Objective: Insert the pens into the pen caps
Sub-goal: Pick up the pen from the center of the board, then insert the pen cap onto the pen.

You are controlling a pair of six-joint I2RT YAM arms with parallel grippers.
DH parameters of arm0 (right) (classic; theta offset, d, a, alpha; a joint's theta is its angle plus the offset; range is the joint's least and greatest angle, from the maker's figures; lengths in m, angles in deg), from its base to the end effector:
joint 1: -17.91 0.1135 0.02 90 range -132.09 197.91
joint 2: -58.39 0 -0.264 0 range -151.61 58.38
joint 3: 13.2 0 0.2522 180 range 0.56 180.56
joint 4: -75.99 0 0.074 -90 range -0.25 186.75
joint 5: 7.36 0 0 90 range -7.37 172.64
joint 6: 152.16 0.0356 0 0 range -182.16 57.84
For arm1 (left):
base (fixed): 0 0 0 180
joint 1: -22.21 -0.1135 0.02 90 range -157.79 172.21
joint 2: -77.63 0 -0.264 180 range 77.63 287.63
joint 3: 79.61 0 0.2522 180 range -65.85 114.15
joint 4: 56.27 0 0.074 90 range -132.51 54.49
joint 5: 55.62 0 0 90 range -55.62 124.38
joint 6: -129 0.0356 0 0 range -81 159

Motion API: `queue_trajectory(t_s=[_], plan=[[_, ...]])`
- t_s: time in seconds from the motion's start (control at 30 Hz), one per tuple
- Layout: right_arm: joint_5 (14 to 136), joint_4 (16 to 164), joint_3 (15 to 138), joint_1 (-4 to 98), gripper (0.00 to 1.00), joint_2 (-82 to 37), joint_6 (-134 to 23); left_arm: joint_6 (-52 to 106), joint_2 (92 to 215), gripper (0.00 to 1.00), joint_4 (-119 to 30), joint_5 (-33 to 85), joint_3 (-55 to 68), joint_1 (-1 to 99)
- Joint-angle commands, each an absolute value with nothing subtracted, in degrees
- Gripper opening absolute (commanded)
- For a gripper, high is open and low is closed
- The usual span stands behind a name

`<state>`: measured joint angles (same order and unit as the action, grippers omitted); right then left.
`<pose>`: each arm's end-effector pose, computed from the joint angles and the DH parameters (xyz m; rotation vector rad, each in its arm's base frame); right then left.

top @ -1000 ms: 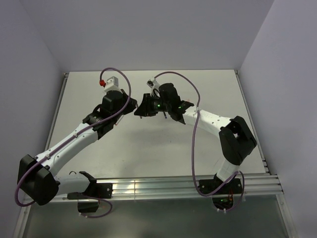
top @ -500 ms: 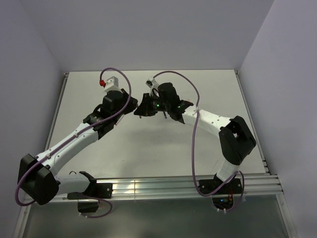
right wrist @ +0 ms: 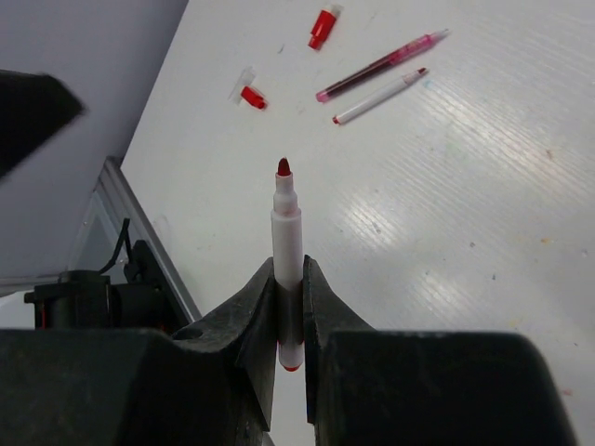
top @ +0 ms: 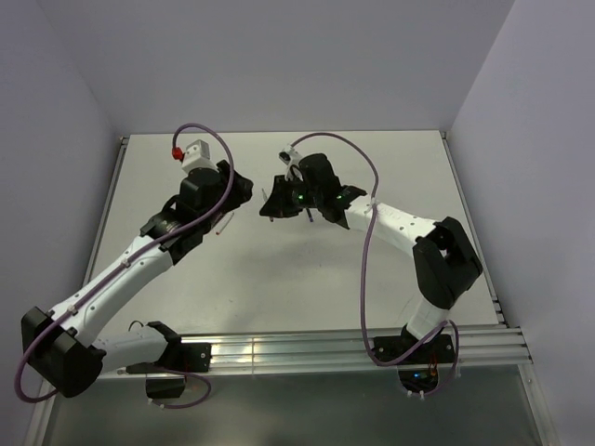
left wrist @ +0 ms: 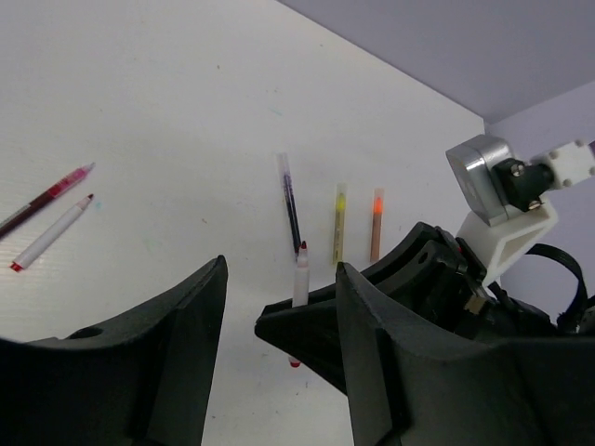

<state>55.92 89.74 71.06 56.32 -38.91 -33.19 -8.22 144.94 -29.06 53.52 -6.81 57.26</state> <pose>0.2985 0.2571 0.2708 -0.4976 2.1495 1.1766 0.2271 -0.1450 0.3414 -0.4322 1.9326 -0.6278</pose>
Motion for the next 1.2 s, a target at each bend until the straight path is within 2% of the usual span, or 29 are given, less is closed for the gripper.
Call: queue_trajectory(t_s=[0.0, 0.23, 0.43, 0.7, 1.17], plan=[[56.8, 92.1, 73.6, 54.8, 0.00, -35.2, -35.7, -6.2, 140.8, 0.55, -24.9, 57.7, -2.9, 56.6], [55.1, 91.7, 71.0, 51.1, 0.00, -31.4, -35.4, -2.3, 138.2, 0.57, -15.1, 62.0, 0.4, 51.1], [53.1, 90.4, 68.1, 47.4, 0.00, -29.0, -34.6, 3.2, 145.2, 0.57, -10.1, 58.9, 2.3, 44.3], [51.7, 89.9, 66.7, 45.7, 0.00, -28.2, -34.1, 9.1, 155.1, 0.54, -12.0, 51.8, 2.1, 34.8], [50.9, 89.9, 66.1, 45.2, 0.00, -27.8, -34.0, 14.9, 170.0, 0.53, -12.1, 49.3, 5.5, 31.4]])
